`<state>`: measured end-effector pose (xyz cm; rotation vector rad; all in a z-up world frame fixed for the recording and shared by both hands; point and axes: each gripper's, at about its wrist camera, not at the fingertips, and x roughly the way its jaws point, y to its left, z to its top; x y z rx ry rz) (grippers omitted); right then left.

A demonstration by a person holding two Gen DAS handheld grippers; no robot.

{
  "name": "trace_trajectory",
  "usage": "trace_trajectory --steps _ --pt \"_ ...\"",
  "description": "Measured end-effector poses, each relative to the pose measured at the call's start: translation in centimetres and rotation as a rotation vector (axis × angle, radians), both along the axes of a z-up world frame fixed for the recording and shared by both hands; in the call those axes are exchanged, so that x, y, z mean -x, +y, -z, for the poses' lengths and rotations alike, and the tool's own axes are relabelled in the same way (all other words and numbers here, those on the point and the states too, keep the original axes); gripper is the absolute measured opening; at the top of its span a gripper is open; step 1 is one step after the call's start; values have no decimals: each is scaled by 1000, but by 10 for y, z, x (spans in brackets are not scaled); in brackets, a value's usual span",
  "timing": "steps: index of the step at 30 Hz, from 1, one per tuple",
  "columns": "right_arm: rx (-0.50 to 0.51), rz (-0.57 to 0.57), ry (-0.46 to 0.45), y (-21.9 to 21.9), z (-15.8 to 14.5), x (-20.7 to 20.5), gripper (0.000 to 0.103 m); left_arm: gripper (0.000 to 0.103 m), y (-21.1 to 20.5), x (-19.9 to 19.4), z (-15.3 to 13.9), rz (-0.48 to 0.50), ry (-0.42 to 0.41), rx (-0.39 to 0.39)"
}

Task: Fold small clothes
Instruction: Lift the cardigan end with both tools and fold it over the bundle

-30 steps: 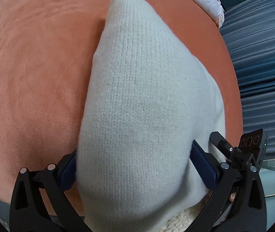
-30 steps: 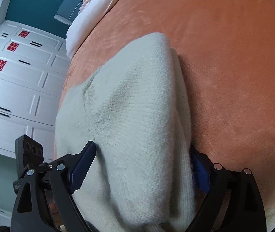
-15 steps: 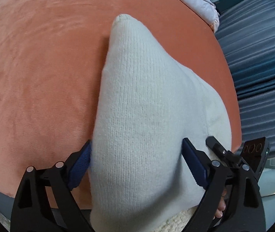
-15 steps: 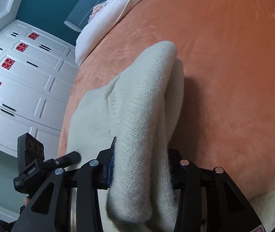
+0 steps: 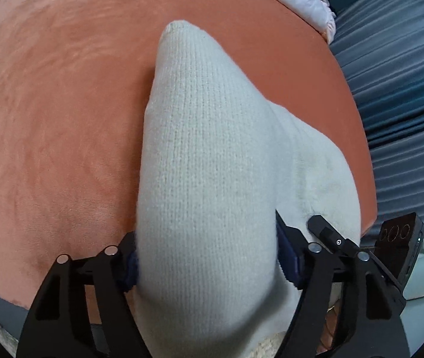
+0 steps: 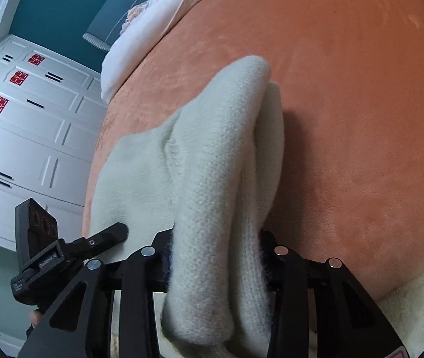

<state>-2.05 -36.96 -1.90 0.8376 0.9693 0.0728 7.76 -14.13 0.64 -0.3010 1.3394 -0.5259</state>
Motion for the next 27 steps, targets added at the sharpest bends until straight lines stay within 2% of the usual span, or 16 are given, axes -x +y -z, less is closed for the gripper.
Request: trace_trajectory --steps 3,6,9,14,17,20,24,27 --pt "102 4 -28 8 -37 17 36 65 -8 14 -30 61 -31 28" --pt "133 49 -79 4 -75 47 36 65 -16 35 -64 124 -92 73" --pt "177 105 -168 -4 -123 82 36 65 -29 52 -108 191 -174 136" --pt "284 170 -376 -1 -212 122 37 66 -31 80 -202 263 -406 263" --pt "356 189 -529 11 -264 141 37 66 -16 94 -256 275 -555 324" --pt "385 193 -665 25 -308 149 37 66 2 104 -303 273 -691 365" --pt "391 171 -823 45 -352 146 37 66 32 109 -348 238 -841 387" --pt "370 142 -896 59 -374 140 37 66 64 109 -373 202 -930 383"
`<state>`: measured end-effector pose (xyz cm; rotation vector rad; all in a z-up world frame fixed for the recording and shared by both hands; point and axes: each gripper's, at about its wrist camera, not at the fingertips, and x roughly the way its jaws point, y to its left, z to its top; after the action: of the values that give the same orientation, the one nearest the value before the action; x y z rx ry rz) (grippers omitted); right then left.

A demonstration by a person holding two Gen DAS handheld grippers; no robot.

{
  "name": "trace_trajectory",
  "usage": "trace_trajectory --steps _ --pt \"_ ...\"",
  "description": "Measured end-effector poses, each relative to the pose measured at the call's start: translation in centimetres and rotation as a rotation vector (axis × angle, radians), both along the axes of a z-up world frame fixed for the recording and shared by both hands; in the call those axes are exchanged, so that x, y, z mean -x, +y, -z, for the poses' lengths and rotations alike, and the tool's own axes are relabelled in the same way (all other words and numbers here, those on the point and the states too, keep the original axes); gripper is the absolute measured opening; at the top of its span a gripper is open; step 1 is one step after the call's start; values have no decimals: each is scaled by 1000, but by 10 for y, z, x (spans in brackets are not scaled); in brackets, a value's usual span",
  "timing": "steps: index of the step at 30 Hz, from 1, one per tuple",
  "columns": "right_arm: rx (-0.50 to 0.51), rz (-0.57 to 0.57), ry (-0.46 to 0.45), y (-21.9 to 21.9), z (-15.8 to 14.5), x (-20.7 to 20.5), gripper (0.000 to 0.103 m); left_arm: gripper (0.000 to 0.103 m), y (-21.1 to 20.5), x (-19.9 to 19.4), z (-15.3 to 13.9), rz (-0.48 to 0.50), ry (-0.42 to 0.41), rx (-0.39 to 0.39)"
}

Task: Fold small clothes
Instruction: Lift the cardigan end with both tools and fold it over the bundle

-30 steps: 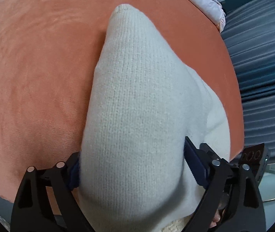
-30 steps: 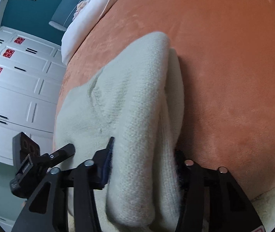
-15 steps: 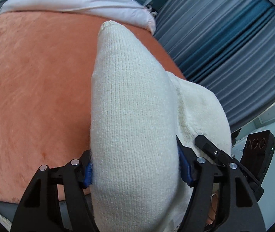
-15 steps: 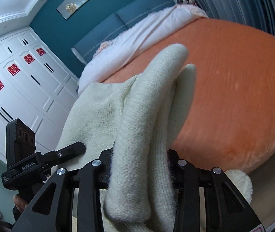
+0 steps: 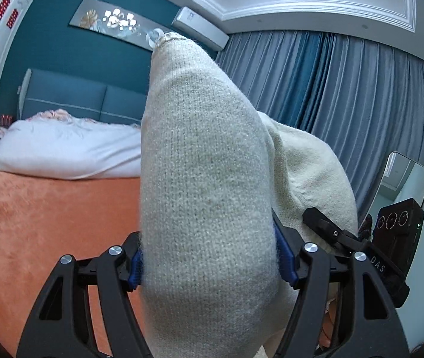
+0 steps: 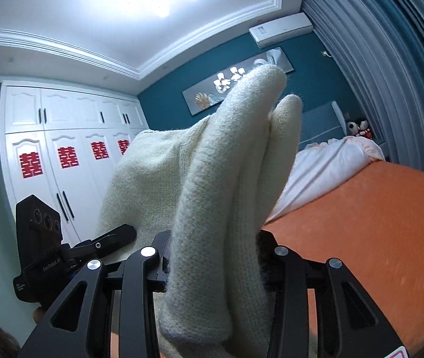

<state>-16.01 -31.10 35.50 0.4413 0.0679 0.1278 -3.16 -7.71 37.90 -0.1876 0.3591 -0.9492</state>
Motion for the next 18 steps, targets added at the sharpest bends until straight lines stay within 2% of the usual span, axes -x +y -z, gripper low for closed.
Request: trace_trajectory --steps 6,9,12,15,18 --pt "-7 -102 -77 45 -23 -28 37 66 52 -10 -24 -83 -85 6" --pt "-25 -157 -75 59 -21 -50 38 67 71 -17 -23 -112 -71 -7" --pt "-67 -213 -23 65 -4 -79 38 67 95 -36 -5 -138 -1 -16" --pt "-79 -242 81 75 36 -114 41 68 111 -68 42 -172 121 -57" --pt "-121 -258 246 82 120 -155 46 70 114 -111 136 -219 313 -109"
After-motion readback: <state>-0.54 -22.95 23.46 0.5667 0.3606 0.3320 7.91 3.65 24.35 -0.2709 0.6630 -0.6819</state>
